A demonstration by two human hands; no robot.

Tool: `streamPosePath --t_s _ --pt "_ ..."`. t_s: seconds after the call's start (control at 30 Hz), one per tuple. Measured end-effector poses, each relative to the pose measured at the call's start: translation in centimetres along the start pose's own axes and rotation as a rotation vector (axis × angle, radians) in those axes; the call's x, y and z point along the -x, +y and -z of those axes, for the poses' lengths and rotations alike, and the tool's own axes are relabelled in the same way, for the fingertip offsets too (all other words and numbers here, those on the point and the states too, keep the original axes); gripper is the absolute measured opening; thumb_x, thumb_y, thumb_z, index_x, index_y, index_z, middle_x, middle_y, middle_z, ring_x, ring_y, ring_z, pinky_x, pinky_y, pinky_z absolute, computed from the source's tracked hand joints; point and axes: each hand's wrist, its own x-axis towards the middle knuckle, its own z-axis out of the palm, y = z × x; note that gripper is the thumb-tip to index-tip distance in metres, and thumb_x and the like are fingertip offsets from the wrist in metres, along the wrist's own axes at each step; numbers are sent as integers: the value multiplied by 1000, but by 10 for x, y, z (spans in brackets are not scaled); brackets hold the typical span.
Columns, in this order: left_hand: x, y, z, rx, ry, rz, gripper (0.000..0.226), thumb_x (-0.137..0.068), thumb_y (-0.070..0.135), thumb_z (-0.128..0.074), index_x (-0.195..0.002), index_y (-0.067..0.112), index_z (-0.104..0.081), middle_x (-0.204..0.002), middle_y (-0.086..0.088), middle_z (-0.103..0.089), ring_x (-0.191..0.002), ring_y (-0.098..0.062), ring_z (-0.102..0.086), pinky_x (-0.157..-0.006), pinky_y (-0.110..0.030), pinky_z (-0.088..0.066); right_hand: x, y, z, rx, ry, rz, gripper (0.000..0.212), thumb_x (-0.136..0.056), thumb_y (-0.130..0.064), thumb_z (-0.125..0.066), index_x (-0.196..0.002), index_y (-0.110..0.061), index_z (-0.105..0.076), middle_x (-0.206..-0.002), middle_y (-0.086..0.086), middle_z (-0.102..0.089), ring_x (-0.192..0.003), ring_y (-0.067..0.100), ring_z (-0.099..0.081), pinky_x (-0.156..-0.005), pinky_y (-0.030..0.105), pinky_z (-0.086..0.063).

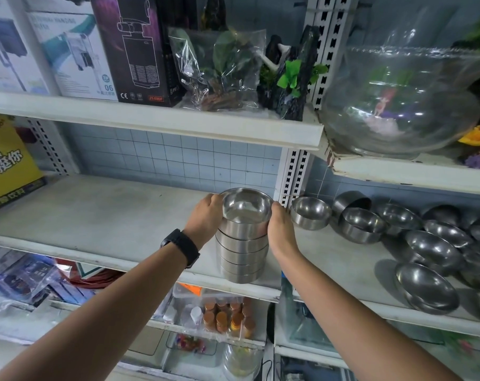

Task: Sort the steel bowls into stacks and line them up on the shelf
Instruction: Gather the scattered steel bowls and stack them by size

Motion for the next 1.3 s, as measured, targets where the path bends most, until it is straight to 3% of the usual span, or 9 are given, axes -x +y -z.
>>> streamPosePath --t_s 0.1,0.23,0.4,0.53,0.7,0.83,0.9,1.03,1.3 --pt "-1 -4 0 1 -31 -2 32 -94 38 -32 -88 20 -58 -88 -6 -59 -85 -24 -53 -82 -44 -48 -1 2 1 -28 2 -6 46 -101 -39 -23 -97 -17 -64 -102 -2 -69 -100 17 -62 -100 46 -48" --pt "-6 -6 -2 -5 -41 0 36 -90 45 -34 -100 16 -53 -102 -11 -57 -93 -26 -52 -97 -54 -48 -1 7 4 -47 -27 -28 45 -106 -37 -22 -101 -19 -62 -100 -8 -66 -99 12 -60 -99 39 -44" --pt "-9 -6 -1 -35 -32 4 34 -94 42 -33 -99 14 -53 -100 -9 -56 -91 -27 -53 -97 -56 -48 -3 11 4 -68 -41 -44 47 -107 -37 -23 -114 -10 -61 -90 -16 -60 -88 5 -55 -94 35 -41" --pt "-5 -8 -1 -23 -43 23 53 -84 39 -27 -100 1 -60 -90 -11 -60 -88 -31 -53 -96 -58 -51 -4 8 4 -75 -48 -57 48 -106 -39 -22 -113 -14 -63 -105 -5 -65 -104 16 -58 -99 38 -42" --pt "-5 -12 -2 -48 -37 17 38 -89 42 -30 -100 13 -50 -124 -30 -60 -95 -28 -52 -100 -59 -48 -6 10 5 -78 -49 -94 48 -105 -45 -22 -116 -25 -64 -123 -4 -63 -117 17 -54 -107 37 -38" --pt "-7 -13 -2 -58 -23 16 34 -91 41 -31 -99 14 -51 -124 -30 -61 -93 -27 -52 -100 -59 -49 -5 9 5 -76 -60 -86 48 -105 -46 -23 -114 -26 -65 -126 -2 -63 -116 16 -55 -107 37 -39" --pt "-9 -15 -2 -47 -24 24 32 -93 40 -32 -98 14 -51 -123 -31 -61 -91 -27 -52 -99 -58 -49 -5 9 6 -68 -54 -80 47 -105 -46 -23 -113 -26 -64 -123 -4 -62 -116 15 -54 -108 37 -38" --pt "-10 -17 -1 -34 -33 39 36 -93 43 -31 -98 14 -52 -122 -30 -61 -91 -29 -53 -98 -59 -50 -5 8 8 -41 -51 -53 45 -107 -40 -23 -86 -26 -60 -102 -9 -62 -104 14 -55 -96 33 -38" --pt "-6 -14 1 -36 -65 49 41 -88 48 -32 -102 16 -54 -124 -26 -61 -98 -31 -57 -100 -59 -48 -6 8 9 1 -73 -20 44 -106 -41 -23 -98 -23 -62 -103 -8 -64 -107 17 -57 -97 35 -40"
